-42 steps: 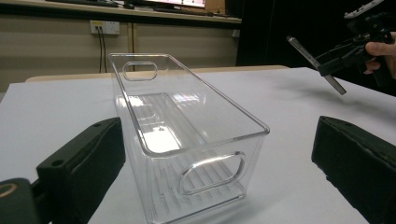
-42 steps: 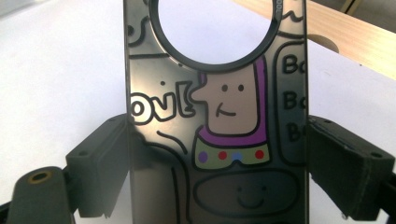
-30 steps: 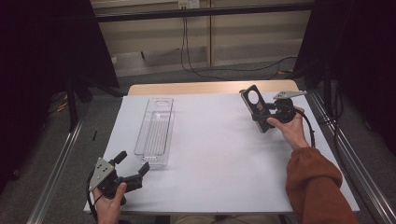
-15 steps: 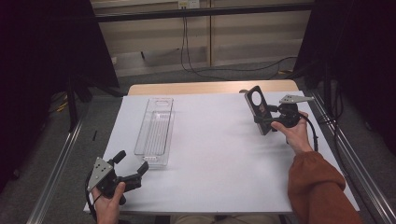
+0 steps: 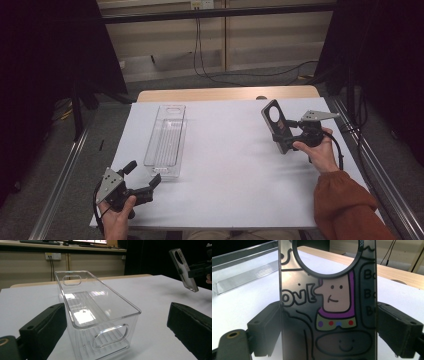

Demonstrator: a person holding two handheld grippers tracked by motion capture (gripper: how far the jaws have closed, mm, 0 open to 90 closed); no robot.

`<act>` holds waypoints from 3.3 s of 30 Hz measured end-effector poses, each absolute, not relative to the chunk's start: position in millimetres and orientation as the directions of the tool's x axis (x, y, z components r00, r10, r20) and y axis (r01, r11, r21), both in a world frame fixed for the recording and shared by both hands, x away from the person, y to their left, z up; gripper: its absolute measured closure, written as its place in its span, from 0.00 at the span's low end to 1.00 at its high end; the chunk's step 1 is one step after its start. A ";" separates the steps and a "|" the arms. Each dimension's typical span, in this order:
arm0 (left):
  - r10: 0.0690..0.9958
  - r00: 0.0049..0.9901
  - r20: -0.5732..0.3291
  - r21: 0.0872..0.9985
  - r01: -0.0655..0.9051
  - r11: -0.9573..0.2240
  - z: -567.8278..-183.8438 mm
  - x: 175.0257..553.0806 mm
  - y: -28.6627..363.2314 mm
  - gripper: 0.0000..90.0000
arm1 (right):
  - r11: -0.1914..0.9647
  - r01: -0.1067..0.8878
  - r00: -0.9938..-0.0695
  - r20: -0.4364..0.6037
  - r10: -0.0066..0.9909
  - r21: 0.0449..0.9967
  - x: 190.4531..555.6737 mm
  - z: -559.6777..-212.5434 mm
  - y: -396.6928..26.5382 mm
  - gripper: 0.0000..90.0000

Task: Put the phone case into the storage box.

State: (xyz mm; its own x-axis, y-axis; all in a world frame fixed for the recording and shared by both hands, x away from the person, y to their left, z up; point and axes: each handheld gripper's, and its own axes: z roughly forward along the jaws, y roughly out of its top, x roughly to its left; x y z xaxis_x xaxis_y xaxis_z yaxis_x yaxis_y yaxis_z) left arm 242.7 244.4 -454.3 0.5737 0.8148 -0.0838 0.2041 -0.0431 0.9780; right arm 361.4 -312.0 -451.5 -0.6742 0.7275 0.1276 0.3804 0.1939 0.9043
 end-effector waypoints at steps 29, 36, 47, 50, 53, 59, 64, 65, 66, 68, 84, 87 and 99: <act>0.698 0.702 -0.142 0.973 0.230 -0.034 -454.0 250.5 236.8 0.06 | 0.147 0.324 -0.769 0.169 0.616 0.935 311.9 -449.8 -286.0 0.13; 0.663 0.737 -0.130 0.975 0.216 -0.049 -450.5 253.6 230.5 0.06 | 0.152 0.313 -0.786 0.166 0.595 0.937 302.3 -450.5 -277.0 0.13; 0.592 0.785 -0.184 0.975 0.220 0.012 -443.9 259.5 217.9 0.04 | 0.167 0.314 -0.819 0.178 0.546 0.934 291.8 -454.4 -258.5 0.13; 0.585 0.794 -0.166 0.978 0.209 -0.006 -443.7 259.0 211.7 0.04 | 0.155 0.309 -0.827 0.185 0.531 0.938 290.1 -452.7 -254.1 0.13; 0.554 0.821 -0.139 0.983 0.183 -0.025 -443.2 259.0 206.5 0.01 | 0.157 0.297 -0.838 0.179 0.515 0.942 286.8 -451.4 -248.5 0.13; 0.512 0.849 -0.131 0.983 0.177 -0.043 -439.5 263.9 193.4 0.01 | 0.167 0.283 -0.854 0.170 0.491 0.944 282.7 -450.6 -239.2 0.13; 0.468 0.872 -0.144 0.982 0.186 -0.045 -436.7 269.4 176.5 0.01 | 0.164 0.280 -0.859 0.171 0.483 0.946 280.3 -446.7 -237.5 0.13; 0.456 0.879 -0.137 0.982 0.181 -0.053 -436.1 270.9 173.1 0.01 | 0.161 0.282 -0.859 0.174 0.481 0.946 279.8 -446.0 -236.8 0.13; 0.451 0.884 -0.127 0.982 0.175 -0.066 -435.7 271.7 169.4 0.01 | 0.162 0.280 -0.863 0.175 0.474 0.946 279.7 -445.6 -235.8 0.13; 0.435 0.892 -0.127 0.982 0.175 -0.071 -435.6 273.3 162.3 0.01 | 0.160 0.279 -0.865 0.176 0.470 0.947 279.9 -446.5 -233.3 0.13; 0.359 0.925 -0.122 0.986 0.153 -0.059 -428.3 289.4 133.8 0.01 | 0.155 0.279 -0.879 0.187 0.438 0.948 279.4 -451.2 -226.2 0.13; 0.327 0.938 -0.116 0.988 0.143 -0.058 -424.8 292.9 126.9 0.01 | 0.154 0.276 -0.880 0.185 0.438 0.949 279.0 -450.6 -226.4 0.13; 0.260 0.961 -0.096 0.990 0.119 -0.071 -416.6 308.1 91.0 0.01 | 0.152 0.275 -0.879 0.185 0.439 0.949 278.2 -451.5 -227.6 0.13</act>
State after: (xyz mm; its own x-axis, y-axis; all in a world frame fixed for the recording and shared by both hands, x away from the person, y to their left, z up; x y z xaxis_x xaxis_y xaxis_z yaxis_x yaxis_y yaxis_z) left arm 308.1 91.0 -416.6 0.9607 0.2605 -0.0962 0.1185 -0.0715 0.9904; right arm 278.2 -227.6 -451.5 -0.8794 0.4387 0.1849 0.2753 0.1517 0.9493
